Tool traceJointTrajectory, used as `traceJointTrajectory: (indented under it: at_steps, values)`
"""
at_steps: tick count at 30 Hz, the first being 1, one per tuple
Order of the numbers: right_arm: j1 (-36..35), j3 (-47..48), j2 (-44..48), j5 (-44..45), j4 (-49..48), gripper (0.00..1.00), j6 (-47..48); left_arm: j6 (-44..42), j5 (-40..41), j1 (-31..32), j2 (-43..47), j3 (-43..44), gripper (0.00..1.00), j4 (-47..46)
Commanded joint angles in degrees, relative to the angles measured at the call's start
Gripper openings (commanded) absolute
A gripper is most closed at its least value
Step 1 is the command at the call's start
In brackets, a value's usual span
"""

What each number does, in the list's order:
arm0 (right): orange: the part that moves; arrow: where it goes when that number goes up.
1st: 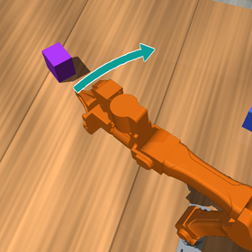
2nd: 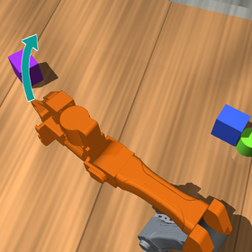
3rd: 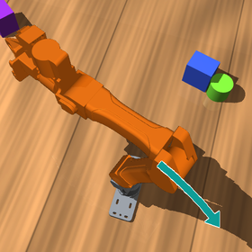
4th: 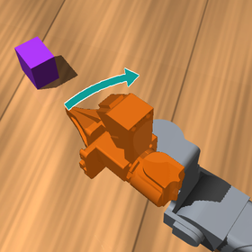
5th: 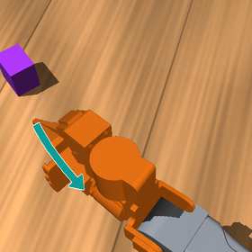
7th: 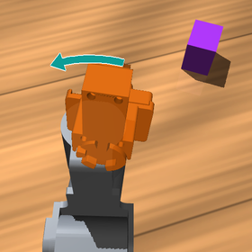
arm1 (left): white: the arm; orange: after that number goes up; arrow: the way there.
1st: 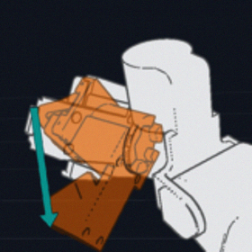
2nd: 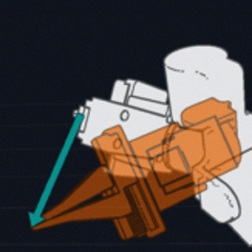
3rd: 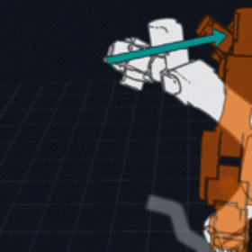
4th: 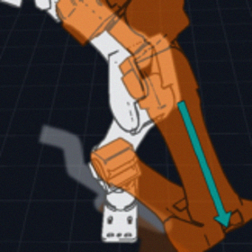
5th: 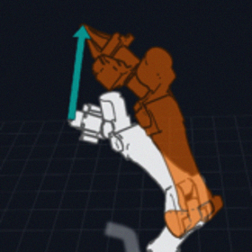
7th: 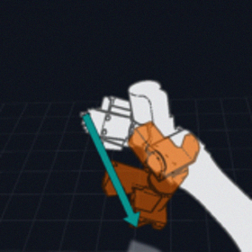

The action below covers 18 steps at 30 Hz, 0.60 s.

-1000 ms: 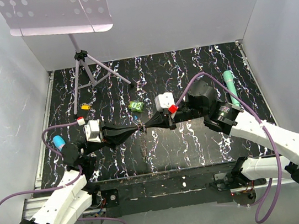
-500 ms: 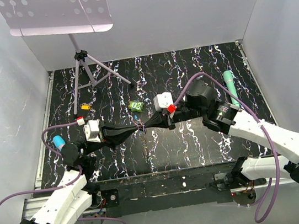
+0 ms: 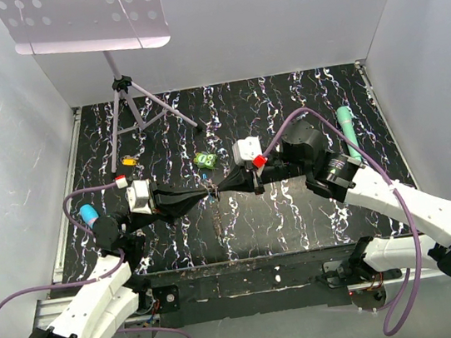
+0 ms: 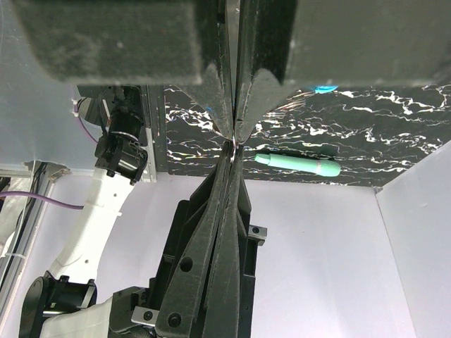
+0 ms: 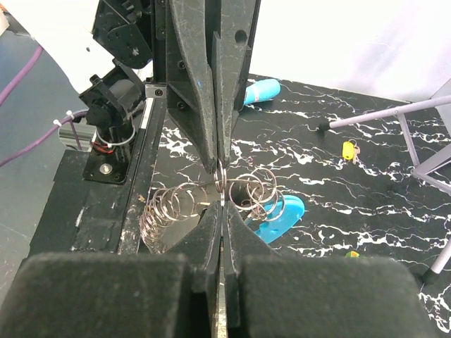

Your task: Put the keys on the keyring

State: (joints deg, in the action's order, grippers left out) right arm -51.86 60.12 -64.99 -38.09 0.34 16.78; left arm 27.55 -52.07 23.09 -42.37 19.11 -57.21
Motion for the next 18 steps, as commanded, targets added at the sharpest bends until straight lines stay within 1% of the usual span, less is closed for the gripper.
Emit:
traceJointTrajectory:
  at_steps: [1, 18]
  values:
    - [0.09, 1.14, 0.04, -1.29, -4.82, 0.01, -1.39, 0.66, -0.04, -0.15, -0.17, 0.05, 0.00, -2.82]
    - [0.00, 1.14, -0.31, -2.69, -4.12, 0.01, -2.01, 0.93, -0.22, -0.15, -0.43, 0.05, 0.00, -3.43]
